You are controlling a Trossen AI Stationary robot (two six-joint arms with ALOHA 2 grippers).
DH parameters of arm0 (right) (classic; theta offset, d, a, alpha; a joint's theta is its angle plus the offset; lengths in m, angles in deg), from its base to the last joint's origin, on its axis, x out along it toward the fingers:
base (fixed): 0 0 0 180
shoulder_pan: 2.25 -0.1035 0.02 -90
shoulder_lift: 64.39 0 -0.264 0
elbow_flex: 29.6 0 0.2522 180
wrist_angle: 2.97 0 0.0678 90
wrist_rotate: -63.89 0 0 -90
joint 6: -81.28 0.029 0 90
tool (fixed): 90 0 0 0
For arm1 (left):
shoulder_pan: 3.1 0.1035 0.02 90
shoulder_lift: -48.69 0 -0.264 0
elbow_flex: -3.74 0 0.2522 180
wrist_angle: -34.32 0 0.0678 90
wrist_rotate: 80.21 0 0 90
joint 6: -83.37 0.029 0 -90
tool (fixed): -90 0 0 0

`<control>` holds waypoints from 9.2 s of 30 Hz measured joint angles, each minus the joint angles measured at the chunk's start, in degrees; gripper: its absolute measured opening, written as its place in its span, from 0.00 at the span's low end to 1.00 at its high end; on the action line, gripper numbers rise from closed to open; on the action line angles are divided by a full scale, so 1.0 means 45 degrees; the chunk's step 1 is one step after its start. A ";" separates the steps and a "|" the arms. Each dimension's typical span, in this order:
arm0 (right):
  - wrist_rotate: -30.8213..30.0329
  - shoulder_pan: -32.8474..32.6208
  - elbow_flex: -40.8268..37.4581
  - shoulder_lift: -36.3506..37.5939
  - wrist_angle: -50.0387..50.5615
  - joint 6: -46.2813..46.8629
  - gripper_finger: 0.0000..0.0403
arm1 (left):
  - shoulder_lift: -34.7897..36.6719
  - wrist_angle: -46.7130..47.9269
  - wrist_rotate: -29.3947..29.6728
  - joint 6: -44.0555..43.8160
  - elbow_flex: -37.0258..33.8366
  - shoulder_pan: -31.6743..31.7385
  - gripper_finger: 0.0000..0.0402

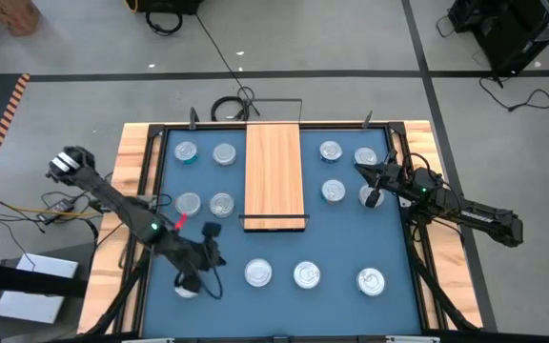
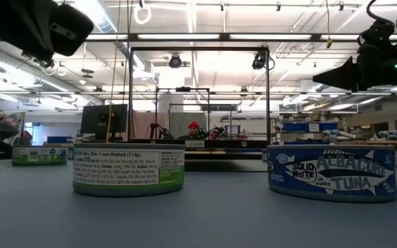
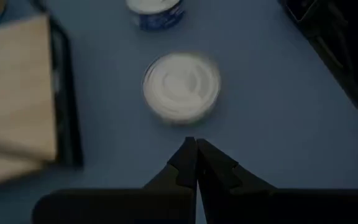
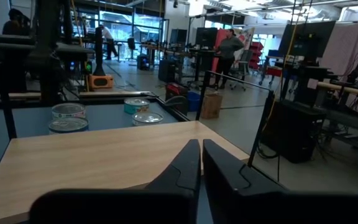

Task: Stack canned seafood by type on shelf
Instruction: Put the green tuna can on the shelf

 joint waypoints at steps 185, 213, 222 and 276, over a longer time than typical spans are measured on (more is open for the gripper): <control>0.0001 -0.0001 0.0000 0.0002 -0.0189 -0.1001 0.07 | -0.8327 0.0189 -0.3727 0.7137 0.6217 0.1340 0.01; -0.0002 -0.0006 0.0000 0.0005 -0.0481 -0.1001 0.07 | -0.7487 0.5724 -0.0555 0.3004 0.6168 0.1146 0.00; -0.0001 -0.0006 -0.0001 0.0005 -0.0476 -0.1001 0.08 | -0.6162 0.6476 -0.0349 0.1159 0.6120 0.0849 0.00; -0.0004 -0.0006 -0.0003 0.0000 -0.0471 -0.1001 0.08 | -0.6080 0.4886 -0.3207 0.0688 0.6149 0.0700 0.00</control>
